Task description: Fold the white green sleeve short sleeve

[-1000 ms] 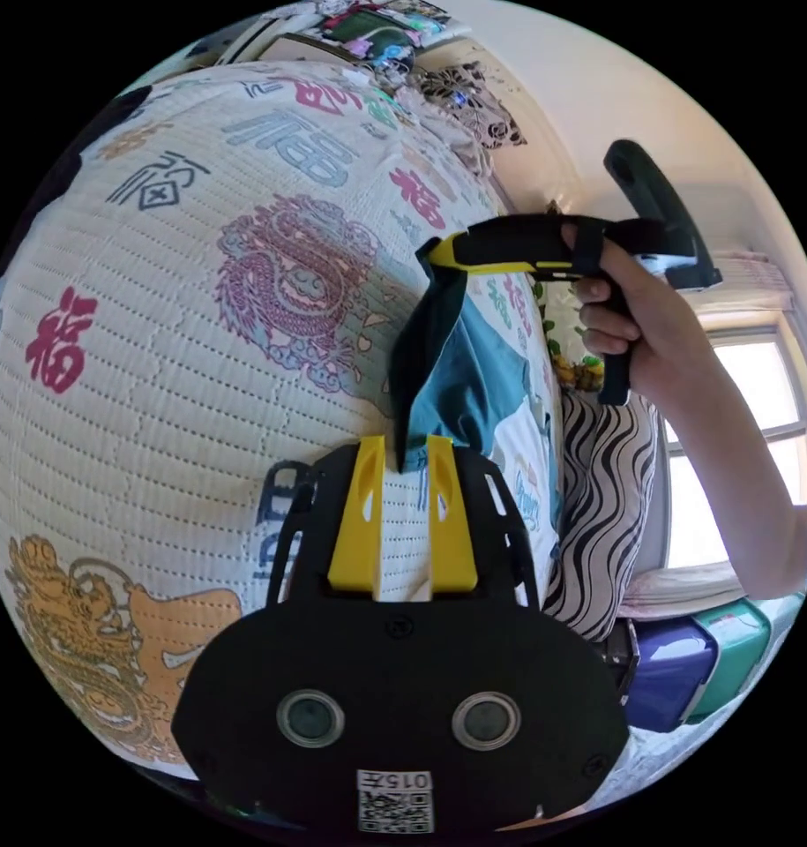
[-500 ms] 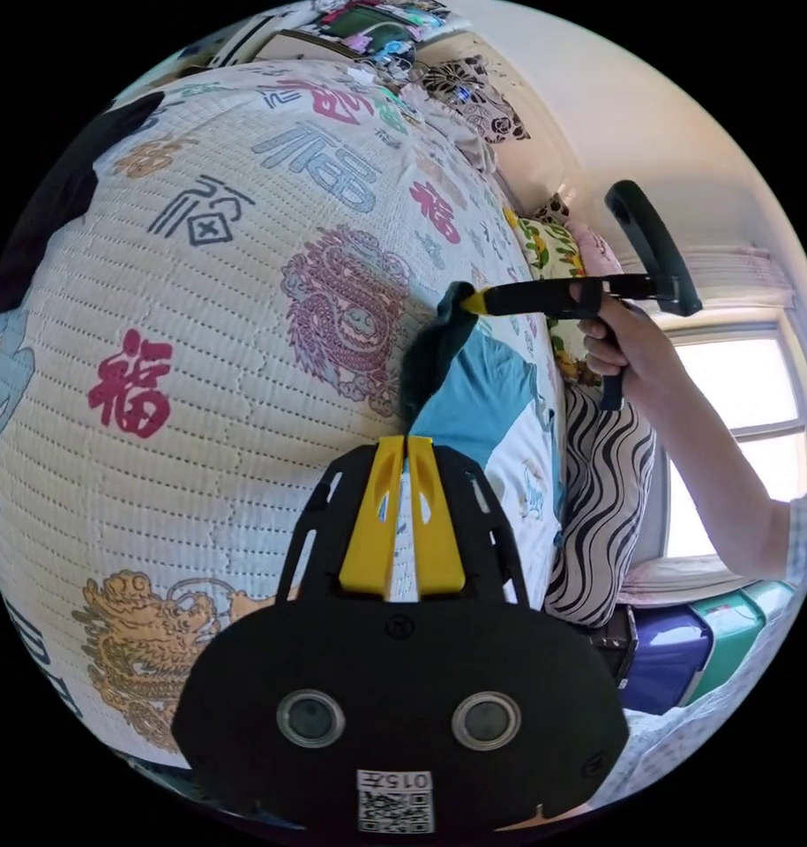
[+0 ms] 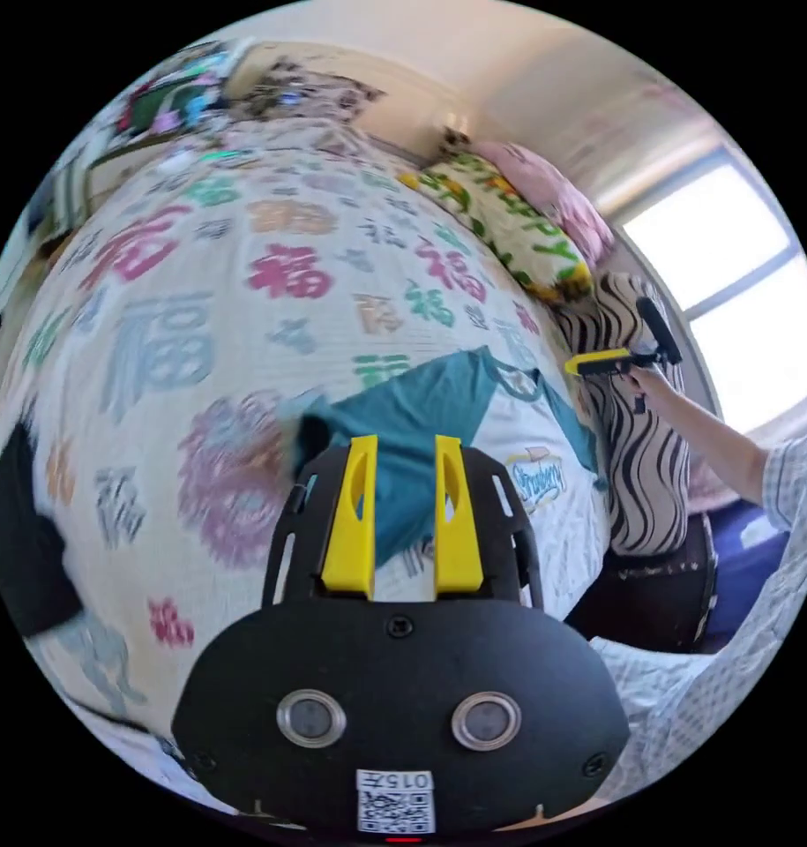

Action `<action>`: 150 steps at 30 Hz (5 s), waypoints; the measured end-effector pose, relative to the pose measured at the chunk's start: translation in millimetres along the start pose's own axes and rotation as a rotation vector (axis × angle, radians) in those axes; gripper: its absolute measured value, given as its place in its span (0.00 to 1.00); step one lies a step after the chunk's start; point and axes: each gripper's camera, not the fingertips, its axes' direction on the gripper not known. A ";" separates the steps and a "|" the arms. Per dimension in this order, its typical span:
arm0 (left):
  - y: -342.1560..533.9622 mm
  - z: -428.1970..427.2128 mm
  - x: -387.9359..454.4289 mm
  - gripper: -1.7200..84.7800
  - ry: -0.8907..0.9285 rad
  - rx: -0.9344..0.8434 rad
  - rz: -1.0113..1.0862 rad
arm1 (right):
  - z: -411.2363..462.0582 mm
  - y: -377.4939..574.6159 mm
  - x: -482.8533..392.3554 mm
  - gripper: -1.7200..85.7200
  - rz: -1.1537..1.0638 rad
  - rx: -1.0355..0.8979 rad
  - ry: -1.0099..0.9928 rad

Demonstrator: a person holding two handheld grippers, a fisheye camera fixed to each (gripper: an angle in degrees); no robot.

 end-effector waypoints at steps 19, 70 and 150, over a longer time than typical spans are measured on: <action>-216.8 268.9 155.2 0.01 -0.081 -0.416 0.288 | 82.6 123.5 212.6 0.01 0.009 -0.091 -0.156; 241.2 104.3 147.4 0.11 -0.237 -0.513 -0.227 | 108.5 776.4 60.2 0.09 0.691 -0.001 -0.320; 123.9 -81.2 245.2 0.02 0.077 0.063 -0.170 | 4.7 93.3 -19.1 0.01 0.355 0.176 -0.422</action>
